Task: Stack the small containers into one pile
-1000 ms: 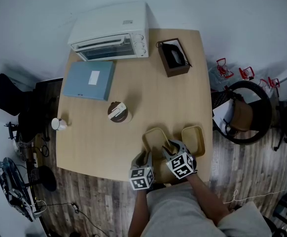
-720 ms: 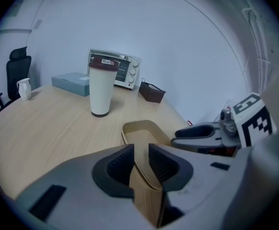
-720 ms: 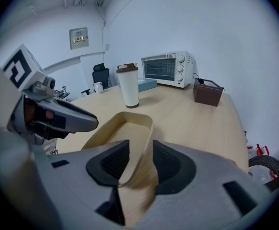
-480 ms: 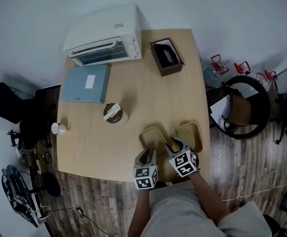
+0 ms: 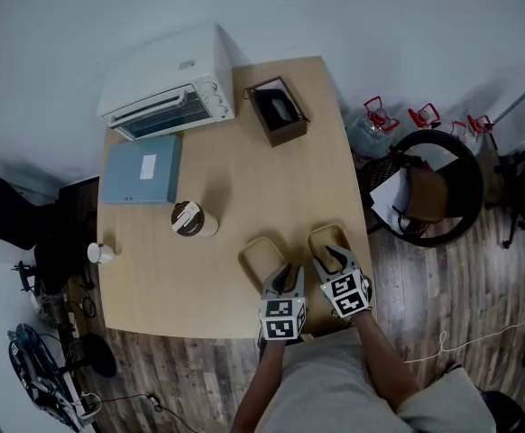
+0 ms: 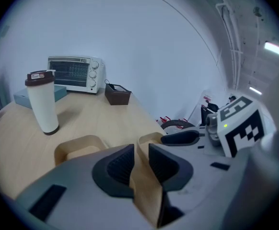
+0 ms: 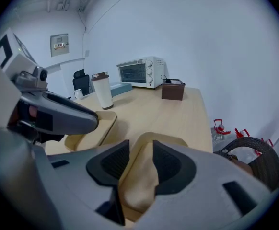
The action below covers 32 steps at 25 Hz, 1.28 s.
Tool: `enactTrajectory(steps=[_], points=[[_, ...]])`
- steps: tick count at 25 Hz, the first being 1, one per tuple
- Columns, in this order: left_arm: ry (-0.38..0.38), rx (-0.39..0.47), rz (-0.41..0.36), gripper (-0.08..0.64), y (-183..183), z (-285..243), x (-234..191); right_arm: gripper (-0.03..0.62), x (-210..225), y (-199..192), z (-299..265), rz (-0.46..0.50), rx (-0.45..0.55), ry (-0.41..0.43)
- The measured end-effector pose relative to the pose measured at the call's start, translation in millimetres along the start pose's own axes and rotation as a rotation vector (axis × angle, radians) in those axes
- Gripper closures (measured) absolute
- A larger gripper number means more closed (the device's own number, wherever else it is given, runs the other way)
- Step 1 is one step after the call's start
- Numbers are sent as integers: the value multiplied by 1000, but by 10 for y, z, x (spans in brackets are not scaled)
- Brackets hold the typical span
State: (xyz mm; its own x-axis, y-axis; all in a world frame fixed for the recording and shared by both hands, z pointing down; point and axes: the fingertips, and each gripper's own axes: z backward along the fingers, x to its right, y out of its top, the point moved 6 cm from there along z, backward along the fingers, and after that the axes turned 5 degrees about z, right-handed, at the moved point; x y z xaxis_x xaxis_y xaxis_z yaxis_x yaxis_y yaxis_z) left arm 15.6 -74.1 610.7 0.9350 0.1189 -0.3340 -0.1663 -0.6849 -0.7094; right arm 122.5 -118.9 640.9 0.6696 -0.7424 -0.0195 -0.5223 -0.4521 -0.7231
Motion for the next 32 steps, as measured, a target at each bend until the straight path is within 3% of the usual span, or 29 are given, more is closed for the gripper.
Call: enactTrajectory(steps=[3,10,13,19,32], points=[[-11,-12,-9,472,-9,-121,163,439,158,-83,66,-56,12,-25],[-1,-89,81,466,-215,-311,454,439,447,-411,255,-126,-10,-80],[22,-111,68,457,-333,-352,549,439,543,-494,302,-172,-1,-85],[66,-119,100,431,-409,-412,515,439,619,-570,294,-204,3,-82],[80,-151,183,350,-448,-630,523,439,623,-676,241,-220,-25,-48]])
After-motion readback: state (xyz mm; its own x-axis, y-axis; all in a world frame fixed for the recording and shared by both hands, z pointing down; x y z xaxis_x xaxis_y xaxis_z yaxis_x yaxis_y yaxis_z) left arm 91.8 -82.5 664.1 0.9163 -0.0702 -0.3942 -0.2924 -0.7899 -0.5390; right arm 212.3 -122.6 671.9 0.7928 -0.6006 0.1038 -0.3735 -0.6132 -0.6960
